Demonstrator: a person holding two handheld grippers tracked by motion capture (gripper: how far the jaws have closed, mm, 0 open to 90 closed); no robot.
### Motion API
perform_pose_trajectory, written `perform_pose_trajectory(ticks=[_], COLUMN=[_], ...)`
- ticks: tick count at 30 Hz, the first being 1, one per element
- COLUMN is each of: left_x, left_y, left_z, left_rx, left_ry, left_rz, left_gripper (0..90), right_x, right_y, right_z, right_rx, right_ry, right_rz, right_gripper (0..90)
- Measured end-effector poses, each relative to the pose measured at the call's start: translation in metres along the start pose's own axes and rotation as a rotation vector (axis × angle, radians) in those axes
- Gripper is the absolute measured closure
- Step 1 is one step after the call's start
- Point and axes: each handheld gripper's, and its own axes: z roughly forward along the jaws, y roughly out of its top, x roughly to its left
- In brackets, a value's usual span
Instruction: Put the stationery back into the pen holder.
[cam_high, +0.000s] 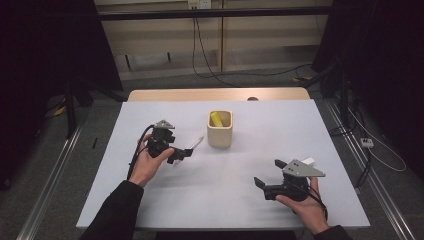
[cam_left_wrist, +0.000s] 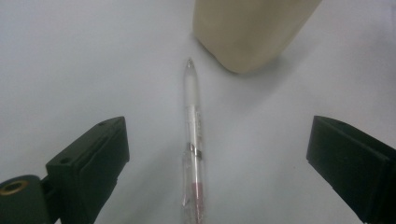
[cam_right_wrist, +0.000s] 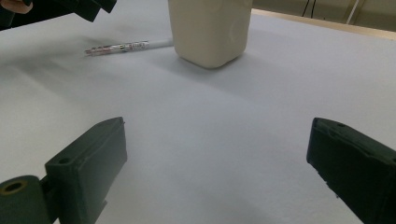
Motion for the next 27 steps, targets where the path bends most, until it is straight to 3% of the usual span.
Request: perform_pose_trajectory(ticks=[2, 5, 12, 13, 21, 24, 27], left_x=[0.002, 0.003, 0.007, 0.007, 0.01, 0.011, 0.012], left_y=[0.004, 0.012, 0.028, 0.029, 0.036, 0.039, 0.04], left_z=[0.003, 0.01, 0.018, 0.021, 0.043, 0.047, 0.051], left_rx=[0.003, 0.051, 0.071, 0.08, 0.165, 0.168, 0.193], left_ry=[0.0, 0.009, 0.003, 0.029, 0.048, 0.033, 0.042], left_rz=[0.0, 0.004, 0.008, 0.012, 0.042, -0.005, -0.015], left_gripper=[6.4, 6.6, 9.4, 9.6, 11.7, 14.7, 20.0], right_x=[0.0, 0.0, -0.001, -0.001, 0.0, -0.001, -0.001], right_y=[0.0, 0.0, 0.0, 0.0, -0.001, -0.001, -0.001], right_z=[0.0, 0.001, 0.001, 0.001, 0.001, 0.001, 0.001], right_rx=[0.0, 0.002, 0.002, 0.002, 0.005, 0.005, 0.007], right_ry=[0.001, 0.002, 0.004, 0.005, 0.005, 0.005, 0.007], right_rz=[0.0, -0.003, 0.0, 0.0, 0.0, -0.002, 0.001], right_gripper=[4.7, 4.6, 4.6, 4.6, 4.6, 4.6, 4.6])
